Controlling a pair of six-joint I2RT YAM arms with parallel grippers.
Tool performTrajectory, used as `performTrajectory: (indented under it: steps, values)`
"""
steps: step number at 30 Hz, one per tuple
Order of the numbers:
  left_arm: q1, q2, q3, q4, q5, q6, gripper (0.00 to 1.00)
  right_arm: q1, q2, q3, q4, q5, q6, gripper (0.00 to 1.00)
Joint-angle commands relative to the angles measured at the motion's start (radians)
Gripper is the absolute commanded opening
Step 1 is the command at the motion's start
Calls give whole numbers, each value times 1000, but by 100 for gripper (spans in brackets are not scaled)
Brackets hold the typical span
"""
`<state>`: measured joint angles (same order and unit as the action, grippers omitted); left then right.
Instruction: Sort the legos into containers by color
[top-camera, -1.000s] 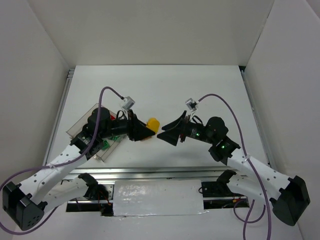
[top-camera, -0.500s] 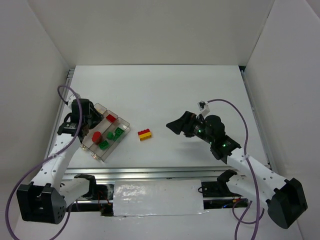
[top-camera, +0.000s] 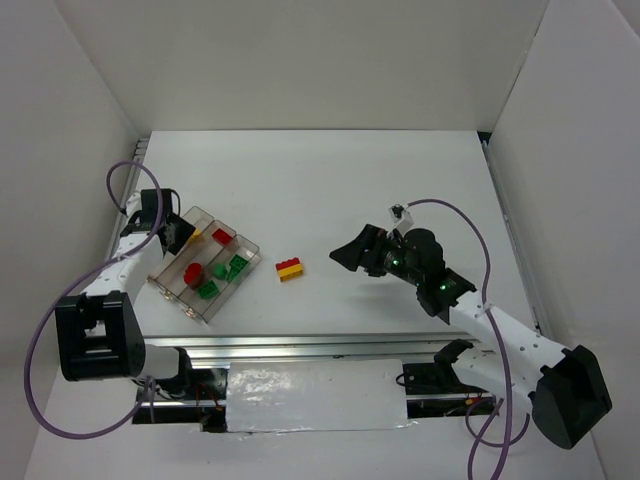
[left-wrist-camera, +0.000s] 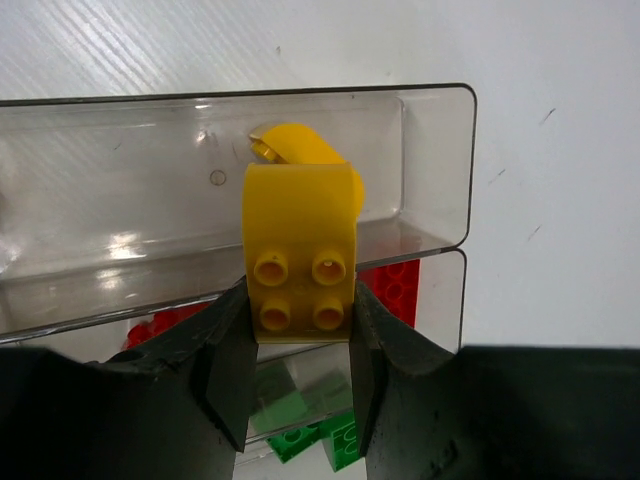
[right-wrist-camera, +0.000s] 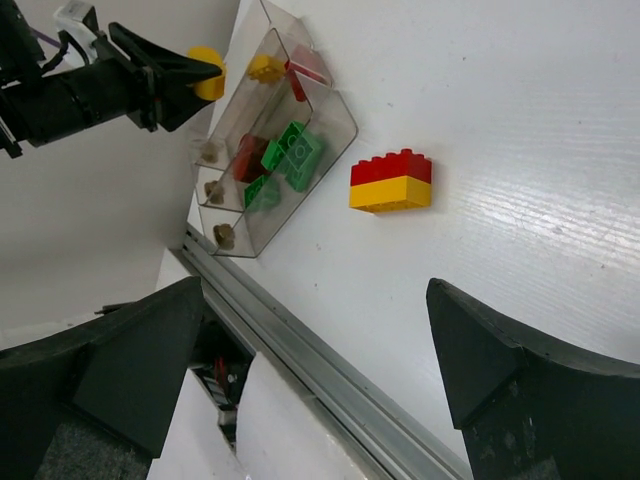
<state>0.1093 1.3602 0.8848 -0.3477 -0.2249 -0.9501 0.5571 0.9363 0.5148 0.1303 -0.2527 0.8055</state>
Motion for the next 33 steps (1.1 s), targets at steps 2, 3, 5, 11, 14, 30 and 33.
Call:
performTrajectory:
  steps: [2,3,5,11,14,30,33]
  values:
    - [12,-4,-15,84,16,-21,47,-5,19,1,41,-22,-16,100]
    - [12,-18,-21,90,10,-22,52,-5,24,1,43,-25,-15,100]
    - [12,-30,-29,92,4,-27,68,-3,39,2,51,-31,-14,100]
    - [27,-30,-12,61,5,-35,85,-3,78,8,65,-57,-9,100]
    - [26,-58,-21,88,47,-20,86,-5,88,8,68,-62,-12,100]
    - [-143,-430,83,-153,458,468,99,325,697,632,-527,455,-161,100]
    - [-143,-513,69,-174,513,540,100,374,809,709,-581,510,-186,100]
